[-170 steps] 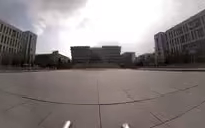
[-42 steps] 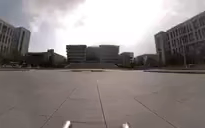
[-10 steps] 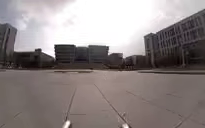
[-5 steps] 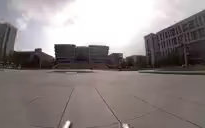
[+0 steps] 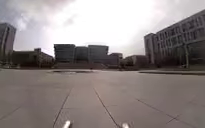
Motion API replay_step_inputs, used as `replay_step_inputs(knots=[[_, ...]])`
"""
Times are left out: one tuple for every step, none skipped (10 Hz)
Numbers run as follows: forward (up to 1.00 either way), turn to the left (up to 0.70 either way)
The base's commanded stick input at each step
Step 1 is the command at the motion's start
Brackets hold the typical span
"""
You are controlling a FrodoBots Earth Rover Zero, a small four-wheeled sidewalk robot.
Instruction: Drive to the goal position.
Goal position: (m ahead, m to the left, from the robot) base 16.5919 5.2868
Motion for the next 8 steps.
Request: replay_step_inputs(knots=[[0.70,0.00],[0.70,0.00],[0.70,0.00],[0.70,0.00],[0.70,0.00],[0.70,0.00],[0.70,0.00],[0.70,0.00]])
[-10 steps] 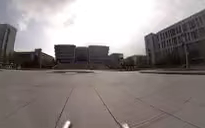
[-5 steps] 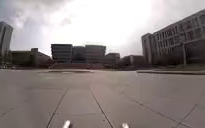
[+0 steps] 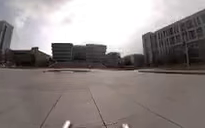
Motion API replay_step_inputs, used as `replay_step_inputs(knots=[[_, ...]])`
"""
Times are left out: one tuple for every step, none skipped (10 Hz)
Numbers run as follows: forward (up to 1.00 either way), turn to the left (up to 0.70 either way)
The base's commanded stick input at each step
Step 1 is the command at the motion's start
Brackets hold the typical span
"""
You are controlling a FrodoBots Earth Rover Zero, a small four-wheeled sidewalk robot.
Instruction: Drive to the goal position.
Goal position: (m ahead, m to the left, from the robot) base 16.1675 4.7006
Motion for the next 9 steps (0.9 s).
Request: replay_step_inputs(knots=[[0.70,0.00],[0.70,0.00],[0.70,0.00],[0.70,0.00],[0.70,0.00],[0.70,0.00],[0.70,0.00],[0.70,0.00],[0.70,0.00]])
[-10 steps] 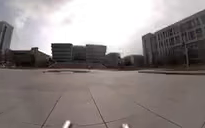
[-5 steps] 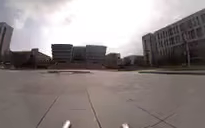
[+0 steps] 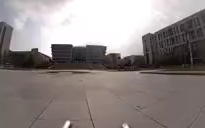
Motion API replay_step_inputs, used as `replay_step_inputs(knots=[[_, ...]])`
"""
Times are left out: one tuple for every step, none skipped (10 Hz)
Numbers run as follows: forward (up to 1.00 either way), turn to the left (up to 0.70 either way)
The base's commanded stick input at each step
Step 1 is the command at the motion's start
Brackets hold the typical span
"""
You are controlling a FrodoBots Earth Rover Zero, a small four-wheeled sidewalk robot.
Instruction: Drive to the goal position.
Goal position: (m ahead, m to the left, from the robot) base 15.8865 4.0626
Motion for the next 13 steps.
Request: replay_step_inputs(knots=[[0.70,0.00],[0.70,0.00],[0.70,0.00],[0.70,0.00],[0.70,0.00],[0.70,0.00],[0.70,0.00],[0.70,0.00],[0.70,0.00],[0.70,0.00],[0.70,0.00],[0.70,0.00],[0.70,0.00]])
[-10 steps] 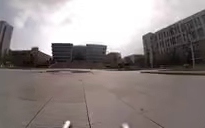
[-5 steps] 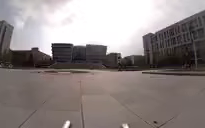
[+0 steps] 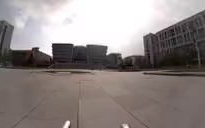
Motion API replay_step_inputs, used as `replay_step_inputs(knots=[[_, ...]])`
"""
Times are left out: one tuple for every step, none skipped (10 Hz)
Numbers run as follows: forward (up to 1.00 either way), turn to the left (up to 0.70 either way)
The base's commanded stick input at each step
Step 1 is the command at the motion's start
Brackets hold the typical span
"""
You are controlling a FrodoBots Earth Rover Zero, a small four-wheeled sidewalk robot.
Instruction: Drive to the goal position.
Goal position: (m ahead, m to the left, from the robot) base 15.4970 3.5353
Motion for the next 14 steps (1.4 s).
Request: replay_step_inputs(knots=[[0.70,0.00],[0.70,0.00],[0.70,0.00],[0.70,0.00],[0.70,0.00],[0.70,0.00],[0.70,0.00],[0.70,0.00],[0.70,0.00],[0.70,0.00],[0.70,0.00],[0.70,0.00],[0.70,0.00],[0.70,0.00]])
